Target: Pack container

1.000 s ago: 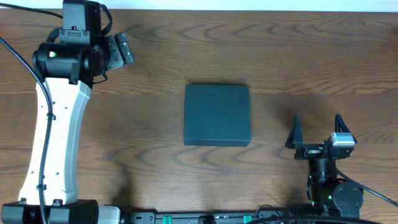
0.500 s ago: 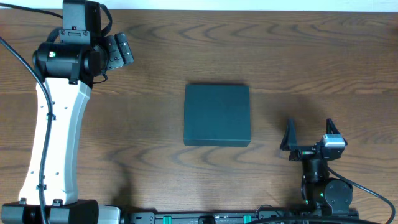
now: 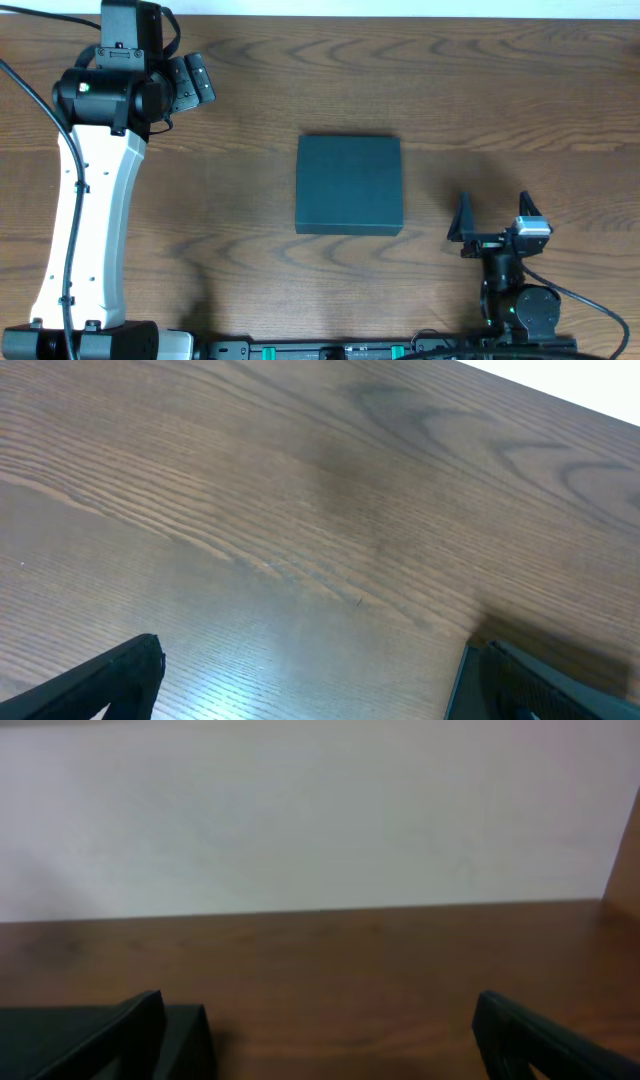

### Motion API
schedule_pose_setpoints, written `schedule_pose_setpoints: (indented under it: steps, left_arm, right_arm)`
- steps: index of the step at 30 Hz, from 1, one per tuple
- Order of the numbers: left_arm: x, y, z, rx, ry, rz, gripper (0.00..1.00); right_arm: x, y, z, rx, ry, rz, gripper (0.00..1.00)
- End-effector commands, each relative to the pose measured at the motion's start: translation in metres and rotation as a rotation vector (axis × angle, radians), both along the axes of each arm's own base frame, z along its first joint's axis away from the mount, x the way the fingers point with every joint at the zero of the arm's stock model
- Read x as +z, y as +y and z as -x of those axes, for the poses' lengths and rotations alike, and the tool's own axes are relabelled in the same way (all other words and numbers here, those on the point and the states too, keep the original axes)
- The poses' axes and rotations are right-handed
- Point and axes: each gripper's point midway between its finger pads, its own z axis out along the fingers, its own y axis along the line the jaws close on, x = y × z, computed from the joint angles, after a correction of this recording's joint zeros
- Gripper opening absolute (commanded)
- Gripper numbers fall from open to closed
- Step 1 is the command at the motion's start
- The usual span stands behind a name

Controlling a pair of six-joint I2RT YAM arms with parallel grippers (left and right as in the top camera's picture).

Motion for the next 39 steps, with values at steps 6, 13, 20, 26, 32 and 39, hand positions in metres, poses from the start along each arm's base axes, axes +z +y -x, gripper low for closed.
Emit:
schedule_pose_setpoints:
  steps: [6, 13, 20, 26, 32, 39]
  left_arm:
    - [-0.001, 0.002, 0.0, 0.0, 0.006, -0.012, 0.99]
    - [-0.001, 0.002, 0.0, 0.0, 0.006, -0.012, 0.99]
    - [-0.001, 0.002, 0.0, 0.0, 0.006, -0.012, 0.99]
    - [-0.001, 0.002, 0.0, 0.0, 0.006, -0.012, 0.98]
    - [-0.001, 0.002, 0.0, 0.0, 0.006, -0.012, 0.98]
    - [-0.001, 0.002, 0.0, 0.0, 0.006, -0.012, 0.99]
  right_arm:
    - [-0.013, -0.011, -0.002, -0.055, 0.007, -0.096, 0.99]
    - [-0.013, -0.013, -0.002, -0.067, -0.003, -0.098, 0.99]
    - [-0.014, -0.018, -0.002, -0.1, -0.001, -0.098, 0.99]
    - [-0.014, -0.003, -0.003, -0.014, 0.003, 0.021, 0.99]
    - [-0.015, -0.002, -0.003, -0.012, 0.008, 0.026, 0.99]
    - [-0.04, -0.001, -0.003, -0.005, 0.107, 0.029, 0.99]
